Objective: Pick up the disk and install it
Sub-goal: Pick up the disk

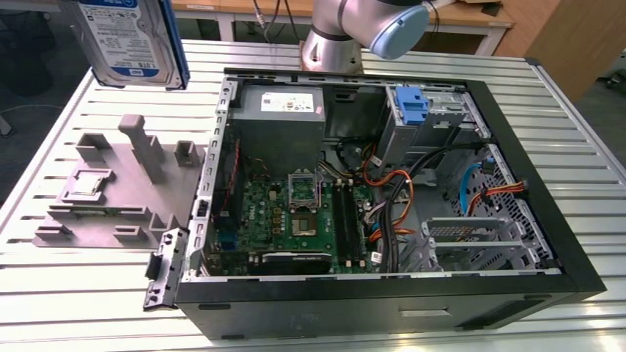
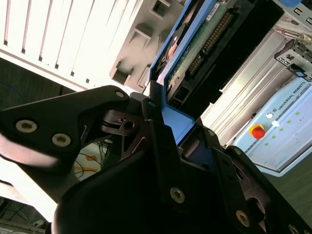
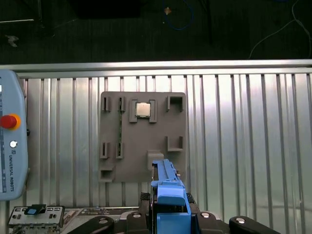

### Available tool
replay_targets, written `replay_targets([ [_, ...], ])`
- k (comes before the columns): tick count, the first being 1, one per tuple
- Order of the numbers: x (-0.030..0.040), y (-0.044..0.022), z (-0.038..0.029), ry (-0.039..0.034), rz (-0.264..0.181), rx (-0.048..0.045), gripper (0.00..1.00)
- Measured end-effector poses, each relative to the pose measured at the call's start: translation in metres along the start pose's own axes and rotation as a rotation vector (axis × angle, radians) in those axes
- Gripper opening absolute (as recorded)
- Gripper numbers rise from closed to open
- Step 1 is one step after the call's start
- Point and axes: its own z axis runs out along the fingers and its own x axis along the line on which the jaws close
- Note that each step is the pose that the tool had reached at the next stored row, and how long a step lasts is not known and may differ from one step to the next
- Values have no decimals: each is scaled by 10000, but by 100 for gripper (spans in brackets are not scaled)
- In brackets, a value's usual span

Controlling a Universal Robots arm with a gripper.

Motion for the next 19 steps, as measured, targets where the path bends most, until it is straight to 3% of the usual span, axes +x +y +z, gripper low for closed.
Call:
replay_targets([
  [6, 104, -21, 7, -2, -1, 2, 36],
  [14, 106, -217, 14, 0, 0, 1, 36],
  [19, 137, -245, 31, 1, 0, 0, 36],
])
